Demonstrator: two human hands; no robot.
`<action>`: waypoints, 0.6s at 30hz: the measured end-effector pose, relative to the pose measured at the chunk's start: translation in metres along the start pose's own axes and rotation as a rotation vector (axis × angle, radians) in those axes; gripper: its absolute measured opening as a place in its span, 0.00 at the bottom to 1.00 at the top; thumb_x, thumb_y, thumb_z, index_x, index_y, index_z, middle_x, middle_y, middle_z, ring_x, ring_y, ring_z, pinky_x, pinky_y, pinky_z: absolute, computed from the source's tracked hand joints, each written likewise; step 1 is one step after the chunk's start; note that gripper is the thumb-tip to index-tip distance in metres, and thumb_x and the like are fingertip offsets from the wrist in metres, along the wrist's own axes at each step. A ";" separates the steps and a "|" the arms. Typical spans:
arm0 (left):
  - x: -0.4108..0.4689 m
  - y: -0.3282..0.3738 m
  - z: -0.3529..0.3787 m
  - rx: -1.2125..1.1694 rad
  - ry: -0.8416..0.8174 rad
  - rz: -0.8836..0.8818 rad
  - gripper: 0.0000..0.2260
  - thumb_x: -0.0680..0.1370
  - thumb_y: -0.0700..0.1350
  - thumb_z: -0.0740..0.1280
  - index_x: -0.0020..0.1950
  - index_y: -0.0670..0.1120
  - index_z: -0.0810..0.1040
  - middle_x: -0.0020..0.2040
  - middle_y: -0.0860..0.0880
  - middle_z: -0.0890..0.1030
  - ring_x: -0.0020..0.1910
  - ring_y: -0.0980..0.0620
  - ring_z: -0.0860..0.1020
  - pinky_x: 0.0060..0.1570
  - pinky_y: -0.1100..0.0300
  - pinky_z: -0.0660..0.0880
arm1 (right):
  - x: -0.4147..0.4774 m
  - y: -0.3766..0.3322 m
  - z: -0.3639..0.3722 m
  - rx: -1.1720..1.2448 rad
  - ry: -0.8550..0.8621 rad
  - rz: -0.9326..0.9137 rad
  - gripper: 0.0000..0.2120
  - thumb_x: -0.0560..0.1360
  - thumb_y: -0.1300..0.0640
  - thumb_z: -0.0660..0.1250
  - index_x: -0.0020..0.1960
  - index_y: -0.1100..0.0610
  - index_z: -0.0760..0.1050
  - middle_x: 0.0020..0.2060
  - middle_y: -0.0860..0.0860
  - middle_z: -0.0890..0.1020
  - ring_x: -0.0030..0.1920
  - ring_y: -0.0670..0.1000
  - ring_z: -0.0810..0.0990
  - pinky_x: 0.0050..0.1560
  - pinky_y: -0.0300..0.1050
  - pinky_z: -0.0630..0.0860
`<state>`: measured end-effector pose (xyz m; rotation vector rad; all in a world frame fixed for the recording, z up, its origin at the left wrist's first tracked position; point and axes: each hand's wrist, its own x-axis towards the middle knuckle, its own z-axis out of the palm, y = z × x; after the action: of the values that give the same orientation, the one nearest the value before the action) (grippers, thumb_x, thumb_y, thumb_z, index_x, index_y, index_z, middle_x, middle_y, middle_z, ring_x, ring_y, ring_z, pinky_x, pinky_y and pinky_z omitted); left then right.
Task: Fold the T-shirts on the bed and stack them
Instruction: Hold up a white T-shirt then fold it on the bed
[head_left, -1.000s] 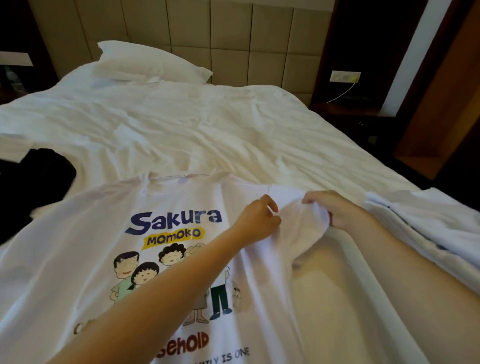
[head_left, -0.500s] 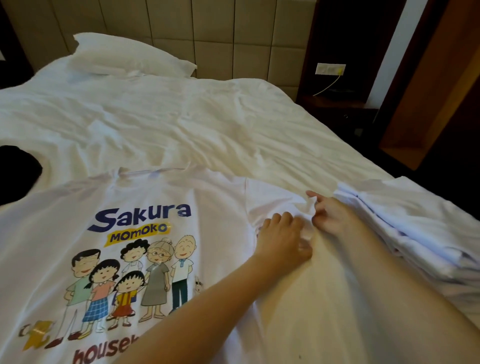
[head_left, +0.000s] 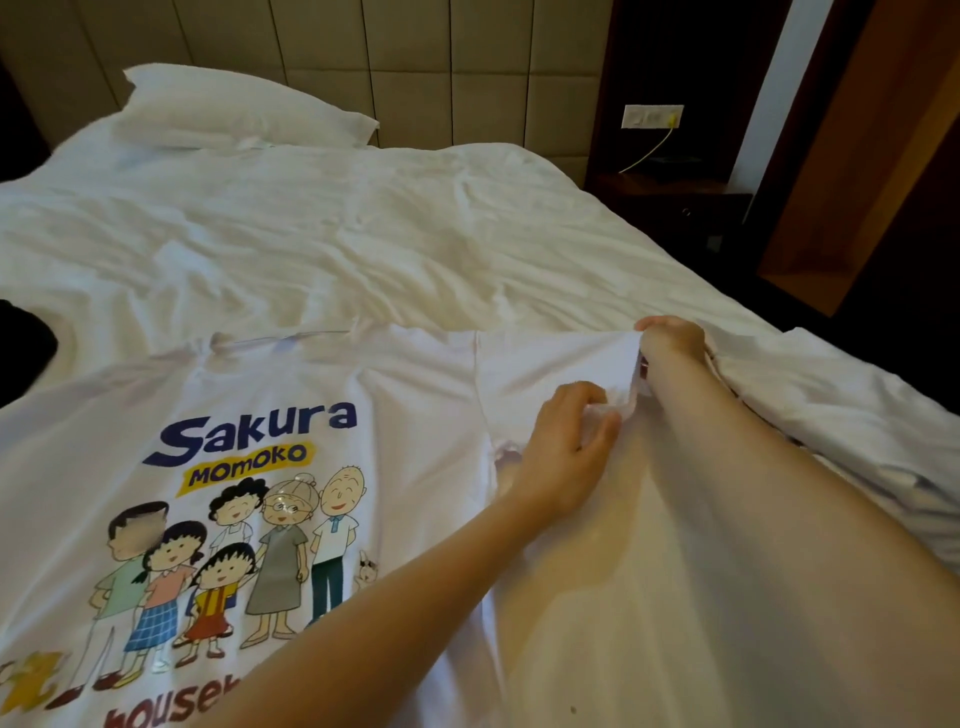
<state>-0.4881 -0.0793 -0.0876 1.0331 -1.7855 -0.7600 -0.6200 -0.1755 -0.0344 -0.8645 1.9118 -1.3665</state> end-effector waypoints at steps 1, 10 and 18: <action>-0.002 -0.004 0.004 0.058 -0.077 0.000 0.15 0.75 0.51 0.57 0.54 0.43 0.73 0.53 0.48 0.75 0.51 0.48 0.71 0.51 0.58 0.68 | -0.002 -0.004 0.000 -0.072 -0.043 -0.022 0.13 0.78 0.64 0.55 0.40 0.54 0.74 0.46 0.56 0.76 0.37 0.52 0.73 0.38 0.39 0.72; -0.013 0.009 -0.006 0.185 -0.447 -0.103 0.18 0.72 0.30 0.59 0.55 0.43 0.80 0.70 0.47 0.70 0.62 0.50 0.70 0.57 0.70 0.62 | -0.041 0.015 0.005 -0.570 -0.030 -0.319 0.18 0.78 0.65 0.54 0.67 0.62 0.66 0.67 0.61 0.63 0.63 0.63 0.69 0.58 0.53 0.71; -0.062 0.017 -0.083 0.035 -0.034 -0.397 0.23 0.70 0.27 0.53 0.37 0.55 0.74 0.52 0.46 0.80 0.48 0.49 0.77 0.43 0.60 0.74 | -0.138 0.048 -0.001 -0.475 -0.112 -0.391 0.15 0.76 0.66 0.58 0.62 0.60 0.70 0.63 0.59 0.67 0.63 0.59 0.68 0.59 0.47 0.65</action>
<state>-0.4036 -0.0222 -0.0651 1.4287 -1.6452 -0.9927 -0.5467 -0.0529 -0.0645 -1.5784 2.0854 -1.0444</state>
